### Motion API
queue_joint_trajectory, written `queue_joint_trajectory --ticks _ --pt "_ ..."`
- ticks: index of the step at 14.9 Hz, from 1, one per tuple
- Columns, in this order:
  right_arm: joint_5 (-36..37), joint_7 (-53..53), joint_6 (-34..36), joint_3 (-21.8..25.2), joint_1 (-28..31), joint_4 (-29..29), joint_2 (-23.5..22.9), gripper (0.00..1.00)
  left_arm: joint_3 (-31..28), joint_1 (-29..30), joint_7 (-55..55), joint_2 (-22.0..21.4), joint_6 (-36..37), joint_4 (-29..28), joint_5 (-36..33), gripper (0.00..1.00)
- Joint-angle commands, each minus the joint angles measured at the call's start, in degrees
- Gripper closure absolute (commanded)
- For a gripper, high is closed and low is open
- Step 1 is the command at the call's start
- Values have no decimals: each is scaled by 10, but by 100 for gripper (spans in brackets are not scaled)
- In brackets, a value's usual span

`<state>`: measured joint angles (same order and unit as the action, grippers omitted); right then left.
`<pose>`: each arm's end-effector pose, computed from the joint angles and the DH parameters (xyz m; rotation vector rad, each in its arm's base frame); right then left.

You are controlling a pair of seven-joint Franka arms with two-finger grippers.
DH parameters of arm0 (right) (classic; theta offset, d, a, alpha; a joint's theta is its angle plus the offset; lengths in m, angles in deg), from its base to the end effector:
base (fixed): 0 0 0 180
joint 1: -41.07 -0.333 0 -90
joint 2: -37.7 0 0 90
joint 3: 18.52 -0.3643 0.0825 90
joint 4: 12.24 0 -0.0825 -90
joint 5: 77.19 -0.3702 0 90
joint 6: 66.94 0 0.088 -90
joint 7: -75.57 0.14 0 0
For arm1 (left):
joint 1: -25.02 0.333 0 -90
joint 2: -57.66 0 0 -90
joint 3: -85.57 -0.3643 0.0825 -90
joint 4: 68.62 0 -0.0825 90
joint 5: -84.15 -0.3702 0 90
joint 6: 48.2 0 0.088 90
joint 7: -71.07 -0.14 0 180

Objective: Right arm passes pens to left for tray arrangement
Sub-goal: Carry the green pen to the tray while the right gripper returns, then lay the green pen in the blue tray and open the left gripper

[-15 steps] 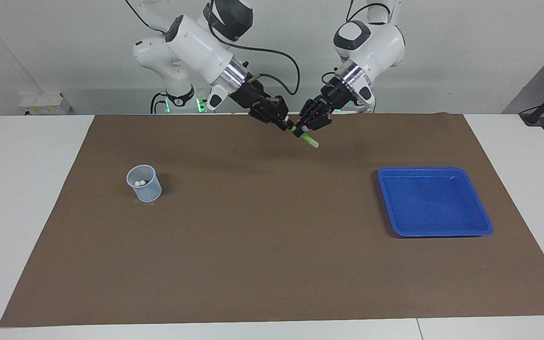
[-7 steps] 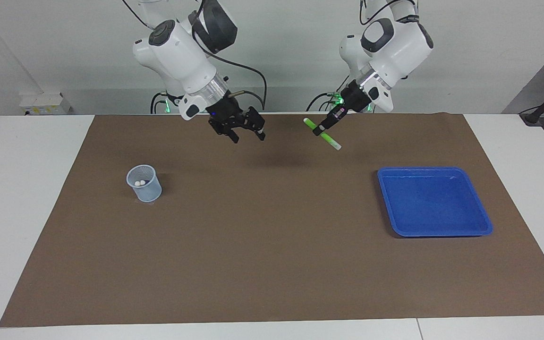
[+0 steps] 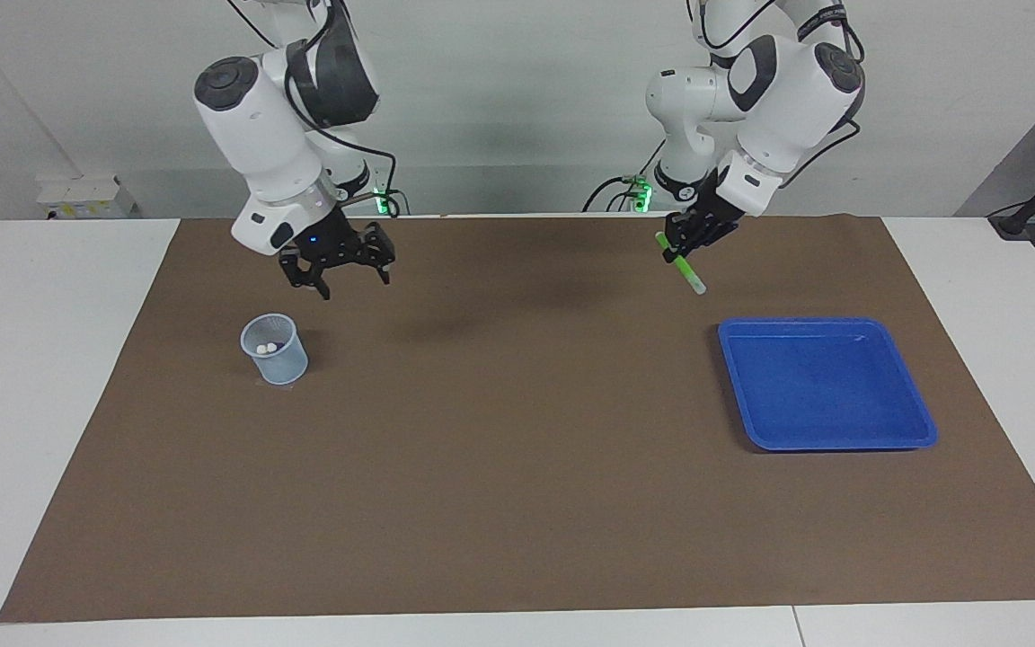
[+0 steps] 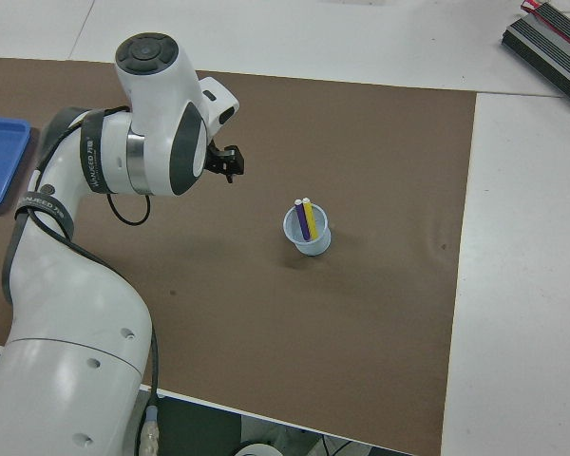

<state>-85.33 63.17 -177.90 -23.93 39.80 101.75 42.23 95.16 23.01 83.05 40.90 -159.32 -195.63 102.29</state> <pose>0.5167 0.0759 0.5201 -2.9865 -0.4264 -0.0487 0.4262 -0.1249 0.5174 2.8898 0.1826 -0.0526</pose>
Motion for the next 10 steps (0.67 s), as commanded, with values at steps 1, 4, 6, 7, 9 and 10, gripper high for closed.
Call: queue_joint_trajectory --ticks 1,4,6,7,9,10 --pt "40 -138 -13 -9 44 22 -5 0 4 38 -104 6 13 4 -69 100" --pt "57 -184 -78 -9 61 65 -13 0 4 73 -173 50 7 30 -128 100" --pt "57 -226 -101 -9 83 69 -42 0 4 86 -185 95 -8 57 -157 100" --pt "57 -231 -116 -9 93 69 -50 0 4 90 -186 114 -34 59 -171 100" --pt "58 -229 -117 -9 94 70 -56 0 4 106 -187 148 -81 60 -187 100" --pt "58 -229 -120 -9 95 74 -60 1 5 110 -187 163 -105 61 -193 100"
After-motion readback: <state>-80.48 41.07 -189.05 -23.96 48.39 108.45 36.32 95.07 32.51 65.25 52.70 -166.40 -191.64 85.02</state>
